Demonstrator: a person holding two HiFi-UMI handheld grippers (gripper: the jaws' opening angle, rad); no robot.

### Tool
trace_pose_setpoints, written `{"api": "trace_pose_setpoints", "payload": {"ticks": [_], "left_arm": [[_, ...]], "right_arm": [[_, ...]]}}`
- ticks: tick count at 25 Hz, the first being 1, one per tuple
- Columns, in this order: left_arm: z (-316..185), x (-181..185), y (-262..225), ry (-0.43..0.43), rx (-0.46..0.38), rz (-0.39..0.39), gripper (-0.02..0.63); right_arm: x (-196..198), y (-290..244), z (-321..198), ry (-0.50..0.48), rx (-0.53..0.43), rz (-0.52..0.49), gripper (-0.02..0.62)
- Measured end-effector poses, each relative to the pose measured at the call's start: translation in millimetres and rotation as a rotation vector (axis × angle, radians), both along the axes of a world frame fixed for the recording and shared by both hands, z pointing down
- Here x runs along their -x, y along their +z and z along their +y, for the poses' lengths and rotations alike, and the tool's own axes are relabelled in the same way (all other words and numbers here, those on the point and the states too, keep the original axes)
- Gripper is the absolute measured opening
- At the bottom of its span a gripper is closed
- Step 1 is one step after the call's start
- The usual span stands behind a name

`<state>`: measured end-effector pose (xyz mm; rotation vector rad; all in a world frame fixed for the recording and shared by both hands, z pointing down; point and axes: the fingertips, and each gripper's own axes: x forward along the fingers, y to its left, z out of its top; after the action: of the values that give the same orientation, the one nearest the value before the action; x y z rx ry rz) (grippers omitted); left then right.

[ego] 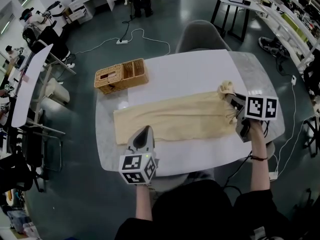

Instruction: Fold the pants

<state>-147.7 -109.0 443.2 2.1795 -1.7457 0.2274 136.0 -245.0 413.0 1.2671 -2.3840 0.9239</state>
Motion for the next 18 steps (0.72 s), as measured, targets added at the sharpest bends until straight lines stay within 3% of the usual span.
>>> {"api": "trace_pose_setpoints", "payload": {"ticks": [18], "left_arm": [[25.2, -11.7, -16.1, -0.095, 0.005, -0.059, 0.008]], "right_arm": [[25.6, -21.9, 11.9, -0.121, -0.011, -0.092, 0.049]]}}
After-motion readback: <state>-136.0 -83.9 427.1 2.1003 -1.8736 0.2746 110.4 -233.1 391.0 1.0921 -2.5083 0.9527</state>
